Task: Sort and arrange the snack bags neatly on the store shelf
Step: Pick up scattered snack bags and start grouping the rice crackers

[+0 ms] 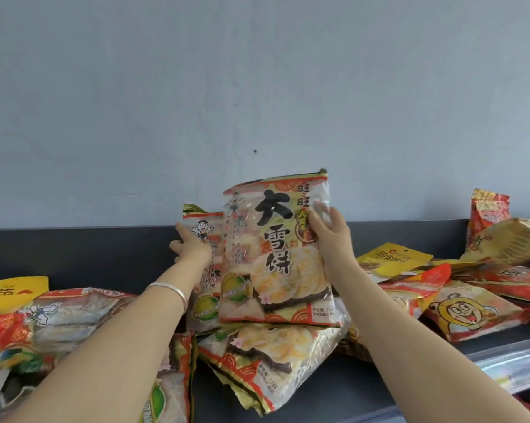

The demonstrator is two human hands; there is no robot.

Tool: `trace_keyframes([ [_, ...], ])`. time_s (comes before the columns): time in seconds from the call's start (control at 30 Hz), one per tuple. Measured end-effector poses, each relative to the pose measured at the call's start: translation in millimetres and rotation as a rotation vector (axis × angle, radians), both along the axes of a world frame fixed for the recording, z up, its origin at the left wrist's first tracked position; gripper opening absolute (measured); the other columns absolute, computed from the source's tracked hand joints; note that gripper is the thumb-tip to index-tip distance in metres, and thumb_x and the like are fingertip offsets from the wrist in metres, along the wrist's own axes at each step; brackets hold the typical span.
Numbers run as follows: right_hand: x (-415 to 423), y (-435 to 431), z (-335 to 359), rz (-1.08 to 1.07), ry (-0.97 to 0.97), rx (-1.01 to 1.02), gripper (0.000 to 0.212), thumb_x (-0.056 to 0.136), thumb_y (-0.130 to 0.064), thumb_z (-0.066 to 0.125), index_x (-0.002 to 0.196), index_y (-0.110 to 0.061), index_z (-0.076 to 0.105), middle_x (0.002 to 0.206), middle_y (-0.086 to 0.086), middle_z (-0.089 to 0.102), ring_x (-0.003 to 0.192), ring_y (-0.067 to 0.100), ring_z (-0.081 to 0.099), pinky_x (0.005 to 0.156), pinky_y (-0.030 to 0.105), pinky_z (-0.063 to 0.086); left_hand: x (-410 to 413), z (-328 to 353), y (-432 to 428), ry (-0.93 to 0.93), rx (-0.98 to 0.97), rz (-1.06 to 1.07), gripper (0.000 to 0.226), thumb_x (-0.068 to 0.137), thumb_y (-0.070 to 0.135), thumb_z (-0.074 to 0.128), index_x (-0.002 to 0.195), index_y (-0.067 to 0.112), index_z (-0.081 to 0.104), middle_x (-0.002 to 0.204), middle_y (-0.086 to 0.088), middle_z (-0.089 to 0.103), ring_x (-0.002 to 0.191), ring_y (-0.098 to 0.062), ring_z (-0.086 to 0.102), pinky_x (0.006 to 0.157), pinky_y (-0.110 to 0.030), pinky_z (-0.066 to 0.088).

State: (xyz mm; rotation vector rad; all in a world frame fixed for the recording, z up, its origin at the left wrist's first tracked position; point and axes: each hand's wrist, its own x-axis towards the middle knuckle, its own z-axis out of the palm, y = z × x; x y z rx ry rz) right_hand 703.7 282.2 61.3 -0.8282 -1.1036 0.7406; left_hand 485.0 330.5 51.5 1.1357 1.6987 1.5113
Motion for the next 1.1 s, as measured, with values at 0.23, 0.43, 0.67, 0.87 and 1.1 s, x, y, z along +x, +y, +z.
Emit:
trace_keyframes([
  [0.23,-22.4,23.5,-19.7,0.04,-0.488,-0.27,0.102,0.069,-0.049,0.081,0.148,-0.035,0.017,0.143,-0.004,0.042,0.126,0.025,0.05,0.103,0.046,0.045,-16.4,-11.1,-7.4,0.061,0.211,-0.134,0.071,0.095,0.042,0.047,0.148,0.035,0.001,0.153,-0.014,0.013,0.134,-0.034,0.032,0.106,-0.049,0.031],
  [0.43,-37.3,29.9,-12.0,-0.022,-0.496,-0.083,0.08,0.079,-0.03,0.078,0.141,-0.031,0.029,0.116,-0.006,0.055,0.105,0.017,0.058,0.089,0.033,0.048,-24.4,-8.6,-4.9,0.009,0.206,-0.303,0.073,0.089,0.052,0.051,0.147,0.039,0.008,0.154,-0.003,0.023,0.137,-0.029,0.031,0.109,-0.052,0.03],
  [0.67,-67.3,55.8,-44.7,-0.11,-0.632,-0.364,0.084,0.085,-0.055,0.058,0.149,-0.039,0.005,0.138,0.013,0.048,0.118,0.036,0.054,0.098,0.053,0.046,-33.8,-16.6,1.5,0.018,0.014,-0.284,0.069,0.094,0.039,0.05,0.147,0.029,0.008,0.144,-0.006,0.039,0.126,-0.034,0.043,0.097,-0.057,0.039],
  [0.87,-62.3,42.3,-35.6,-0.222,-0.749,-0.431,0.081,0.089,-0.053,0.05,0.152,-0.028,0.005,0.15,0.015,0.028,0.134,0.04,0.034,0.106,0.052,0.035,-37.1,-10.6,-8.4,0.02,-0.03,-0.234,0.084,0.092,0.036,0.056,0.15,0.029,-0.005,0.151,-0.009,0.029,0.132,-0.035,0.037,0.102,-0.06,0.035],
  [1.1,-65.7,-5.5,-34.1,-0.486,-1.021,0.067,0.032,0.096,-0.032,0.049,0.124,-0.016,0.05,0.126,0.008,0.049,0.115,0.028,0.045,0.09,0.037,0.043,-38.0,-6.2,-55.5,0.368,0.152,0.036,0.042,0.089,0.026,0.061,0.122,0.011,0.04,0.13,-0.015,0.038,0.095,-0.021,0.045,0.081,-0.031,0.038],
])
